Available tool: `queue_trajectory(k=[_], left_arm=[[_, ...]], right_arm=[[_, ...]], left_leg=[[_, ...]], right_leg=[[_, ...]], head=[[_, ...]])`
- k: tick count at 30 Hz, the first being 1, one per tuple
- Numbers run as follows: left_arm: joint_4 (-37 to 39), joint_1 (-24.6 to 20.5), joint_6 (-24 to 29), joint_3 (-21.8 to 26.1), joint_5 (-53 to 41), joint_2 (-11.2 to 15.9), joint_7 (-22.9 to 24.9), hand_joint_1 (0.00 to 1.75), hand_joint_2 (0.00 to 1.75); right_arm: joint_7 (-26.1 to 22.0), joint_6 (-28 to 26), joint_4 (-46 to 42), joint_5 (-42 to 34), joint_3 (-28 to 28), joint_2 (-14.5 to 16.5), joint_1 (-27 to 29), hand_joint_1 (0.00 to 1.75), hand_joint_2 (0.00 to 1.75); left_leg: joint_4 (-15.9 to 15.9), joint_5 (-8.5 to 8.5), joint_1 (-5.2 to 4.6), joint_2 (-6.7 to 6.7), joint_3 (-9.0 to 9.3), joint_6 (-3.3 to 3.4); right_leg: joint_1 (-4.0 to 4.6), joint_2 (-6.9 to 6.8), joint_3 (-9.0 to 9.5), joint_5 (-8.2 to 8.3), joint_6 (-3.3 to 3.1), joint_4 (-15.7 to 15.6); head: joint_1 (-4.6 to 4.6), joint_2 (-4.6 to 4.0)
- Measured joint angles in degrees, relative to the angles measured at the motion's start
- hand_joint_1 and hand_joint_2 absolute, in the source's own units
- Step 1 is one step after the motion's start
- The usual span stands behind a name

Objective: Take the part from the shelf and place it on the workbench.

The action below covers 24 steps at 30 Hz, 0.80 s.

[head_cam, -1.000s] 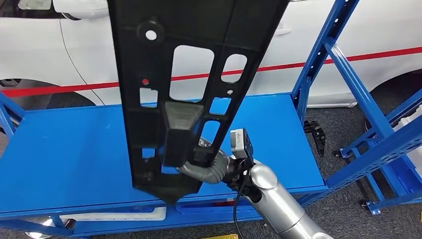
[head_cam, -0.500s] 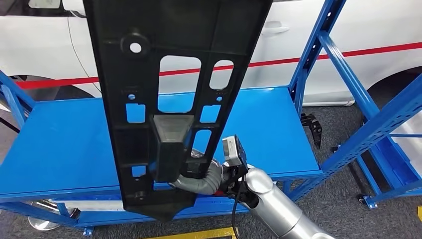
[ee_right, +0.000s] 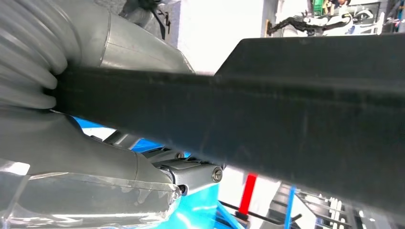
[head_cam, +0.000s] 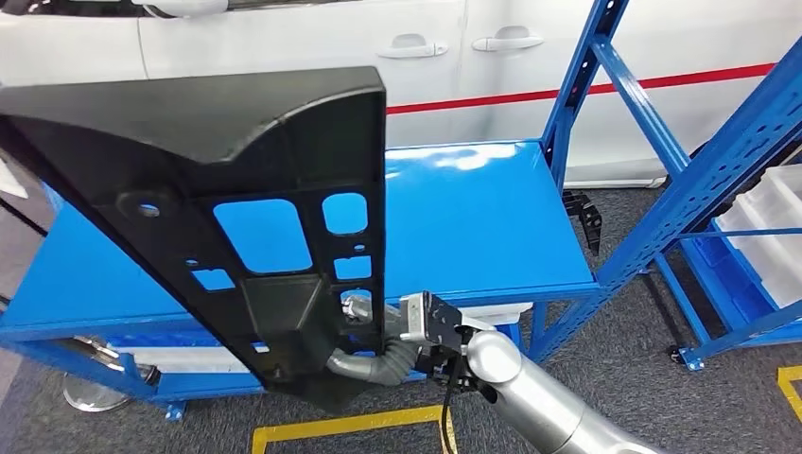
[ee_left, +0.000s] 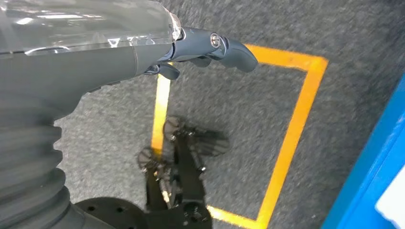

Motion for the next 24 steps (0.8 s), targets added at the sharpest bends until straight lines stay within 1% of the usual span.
queue_trajectory(k=[1, 2, 3, 4, 5, 6, 7, 8, 9, 10, 11, 12, 13, 14, 15, 16, 17, 18, 19, 20, 21, 22, 23, 24], left_arm=[[0.01, 0.11, -0.13, 0.02, -0.34, -0.01, 0.39, 0.00, 1.75], [0.01, 0.28, -0.32, 0.02, -0.79, -0.04, 0.86, 0.00, 1.75], [0.02, 0.48, -0.49, 0.00, -1.26, -0.07, 1.30, 0.00, 1.75], [0.02, 0.63, -0.65, -0.05, -1.76, -0.08, 1.77, 0.00, 1.75], [0.02, 0.73, -0.79, -0.16, -2.34, -0.10, 2.33, 0.00, 1.75], [0.01, 0.76, -0.92, -0.33, -3.00, -0.11, 3.01, 0.00, 1.75], [0.01, 0.77, -1.07, -0.65, -3.85, -0.10, 3.93, 0.00, 1.75], [0.01, 0.81, -1.18, -1.08, -4.90, -0.10, 5.06, 0.00, 1.75], [0.02, 0.89, -1.20, -1.66, -6.08, -0.10, 6.35, 0.00, 1.75], [0.02, 1.00, -1.02, -2.35, -7.43, -0.08, 7.83, 0.00, 1.75], [0.02, 1.10, -0.71, -3.05, -8.73, -0.05, 9.29, 0.00, 1.75], [0.02, 1.18, -0.31, -3.81, -9.90, 0.03, 10.66, 0.00, 1.75], [0.01, 1.21, 0.13, -4.47, -10.78, 0.14, 11.79, 0.00, 1.75], [0.01, 1.25, 0.48, -5.01, -11.29, 0.29, 12.54, 0.00, 1.75], [0.00, 1.37, 0.76, -5.43, -11.57, 0.49, 13.04, 0.00, 1.75], [0.00, 1.57, 1.00, -5.67, -11.67, 0.63, 13.28, 0.00, 1.75], [0.00, 1.82, 1.21, -5.85, -11.69, 0.80, 13.35, 0.00, 1.75], [-0.01, 2.04, 1.39, -5.97, -11.66, 0.98, 13.27, 0.00, 1.75], [-0.02, 2.19, 1.54, -6.04, -11.55, 1.11, 13.03, 0.00, 1.75], [-0.03, 2.27, 1.62, -6.07, -11.41, 1.28, 12.68, 0.00, 1.75], [-0.05, 2.32, 1.65, -6.08, -11.26, 1.39, 12.28, 0.00, 1.75], [-0.07, 2.34, 1.65, -6.07, -11.15, 1.45, 11.84, 0.00, 1.75], [-0.08, 2.34, 1.65, -6.07, -11.09, 1.48, 11.40, 0.00, 1.75], [-0.09, 2.34, 1.64, -6.07, -11.07, 1.48, 10.97, 0.00, 1.75]], right_arm=[[-0.06, -0.25, -0.31, 0.39, 0.08, -0.40, 0.15, 1.75, 1.75], [-0.10, -0.43, -0.61, 0.75, 0.16, -0.82, 0.34, 1.75, 1.75], [-0.14, -0.53, -0.89, 1.06, 0.22, -1.16, 0.56, 1.75, 1.75], [-0.22, -0.61, -1.18, 1.33, 0.28, -1.50, 0.76, 1.75, 1.75], [-0.33, -0.65, -1.49, 1.55, 0.31, -1.81, 0.98, 1.75, 1.75], [-0.44, -0.68, -1.76, 1.73, 0.32, -2.14, 1.21, 1.75, 1.75], [-0.54, -0.70, -1.98, 1.86, 0.34, -2.49, 1.48, 1.75, 1.75], [-0.62, -0.75, -2.16, 1.96, 0.37, -2.86, 1.79, 1.75, 1.75], [-0.72, -0.85, -2.33, 1.99, 0.38, -3.21, 2.14, 1.75, 1.75], [-0.91, -0.96, -2.52, 1.99, 0.37, -3.58, 2.50, 1.75, 1.75], [-1.20, -1.06, -2.74, 1.94, 0.33, -3.91, 2.82, 1.75, 1.75], [-1.61, -1.14, -3.00, 1.88, 0.22, -4.32, 3.08, 1.75, 1.75], [-2.08, -1.17, -3.27, 1.80, 0.08, -4.74, 3.31, 1.75, 1.75], [-2.52, -1.19, -3.55, 1.73, -0.11, -5.17, 3.58, 1.75, 1.75], [-2.85, -1.21, -3.82, 1.69, -0.34, -5.63, 3.92, 1.75, 1.75], [-3.10, -1.24, -4.04, 1.67, -0.54, -6.09, 4.35, 1.75, 1.75], [-3.28, -1.30, -4.29, 1.67, -0.77, -6.57, 4.88, 1.75, 1.75], [-3.46, -1.36, -4.53, 1.70, -0.98, -7.05, 5.43, 1.75, 1.75], [-3.63, -1.44, -4.76, 1.75, -1.19, -7.50, 5.96, 1.75, 1.75], [-3.79, -1.50, -4.94, 1.82, -1.38, -7.84, 6.41, 1.75, 1.75], [-3.92, -1.52, -5.04, 1.91, -1.53, -8.08, 6.80, 1.75, 1.75], [-4.03, -1.55, -5.10, 2.02, -1.66, -8.22, 7.14, 1.75, 1.75], [-4.12, -1.55, -5.10, 2.15, -1.77, -8.30, 7.42, 1.75, 1.75], [-4.18, -1.55, -5.11, 2.33, -1.90, -8.34, 7.64, 1.75, 1.75]], left_leg=[[0.00, 0.10, 0.10, -0.06, -0.16, -0.33], [0.49, -0.68, 0.15, -0.13, -0.59, -0.65], [1.94, -2.53, 0.21, -0.19, -1.27, -0.91], [4.63, -5.41, 0.37, -0.22, -2.18, -1.11], [8.23, -8.52, 0.44, -0.21, -3.15, -1.31], [11.97, -10.88, 0.51, -0.21, -3.85, -1.45], [14.89, -11.92, 0.54, -0.21, -4.00, -1.55], [16.21, -11.55, 0.54, -0.21, -3.37, -1.59], [15.62, -10.15, 0.54, -0.21, -1.80, -1.55], [13.23, -8.63, 0.54, -0.21, 0.70, -1.45], [9.46, -7.91, 0.51, -0.23, 4.04, -1.27], [4.95, -7.97, 0.41, -0.26, 7.46, -1.01], [1.27, -8.64, 0.29, -0.29, 10.07, -0.72], [-1.17, -9.33, 0.13, -0.35, 11.58, -0.40], [-2.30, -9.49, -0.01, -0.39, 11.93, -0.06], [-2.34, -9.17, 0.06, -0.30, 11.56, 0.34], [-2.33, -8.59, 0.12, -0.19, 11.06, 0.76], [-2.36, -7.92, 0.20, -0.01, 10.53, 1.26], [-2.40, -7.21, 0.26, 0.16, 9.86, 1.68], [-2.35, -6.55, 0.16, 0.22, 9.13, 1.96], [-2.25, -5.89, 0.06, 0.29, 8.31, 2.14], [-2.09, -5.25, -0.04, 0.31, 7.37, 2.14], [-1.84, -4.65, -0.13, 0.34, 6.39, 2.12], [-1.51, -4.11, -0.21, 0.35, 5.30, 2.05]], right_leg=[[-0.07, -0.10, -0.29, 0.55, -0.36, -0.32], [-0.19, -0.20, -0.74, 1.18, -0.78, -0.53], [-0.36, -0.29, -1.34, 1.90, -1.14, -0.74], [-0.44, -0.37, -2.09, 2.62, -1.40, -0.82], [-0.42, -0.36, -2.94, 3.28, -1.53, -0.81], [-0.38, -0.36, -3.80, 3.94, -1.55, -0.80], [-0.34, -0.38, -4.68, 4.62, -1.50, -0.78], [-0.32, -0.41, -5.55, 5.27, -1.42, -0.74], [-0.32, -0.42, -6.39, 5.92, -1.32, -0.69], [-0.32, -0.42, -7.19, 6.56, -1.18, -0.63], [-0.28, -0.39, -7.86, 7.16, -0.98, -0.53], [-0.20, -0.37, -8.40, 7.71, -0.74, -0.40], [-0.11, -0.38, -8.80, 8.30, -0.46, -0.30], [-0.06, -0.44, -9.05, 8.86, -0.15, -0.26], [-0.06, -0.50, -9.20, 9.44, 0.17, -0.31], [-0.13, -0.50, -9.36, 9.79, 0.51, -0.33], [-0.23, -0.42, -9.65, 9.16, 0.84, 0.04], [-0.33, -0.31, -10.17, 7.37, 1.15, 1.33], [-0.43, -0.21, -10.96, 4.58, 1.40, 3.73], [-0.51, -0.16, -11.89, 1.34, 1.62, 7.12], [-0.57, -0.16, -12.72, -1.22, 1.77, 10.98], [-0.61, -0.17, -13.14, -2.32, 1.89, 14.29], [-0.63, -0.17, -12.93, -2.03, 1.92, 16.30], [-0.65, -0.17, -11.83, -0.68, 1.84, 16.51]], head=[[0.11, -0.01], [0.14, -0.01], [0.11, -0.01], [0.07, -0.01], [0.02, -0.01], [0.01, -0.01], [0.01, -0.01], [0.00, -0.01], [0.00, -0.01], [-0.01, -0.01], [-0.01, -0.01], [0.00, -0.01], [0.02, -0.01], [0.03, -0.01], [0.05, -0.01], [0.04, -0.01], [0.03, -0.01], [0.05, -0.01], [0.08, -0.01], [0.11, -0.01], [0.16, -0.01], [0.16, -0.01], [0.16, -0.01], [0.16, -0.01]])
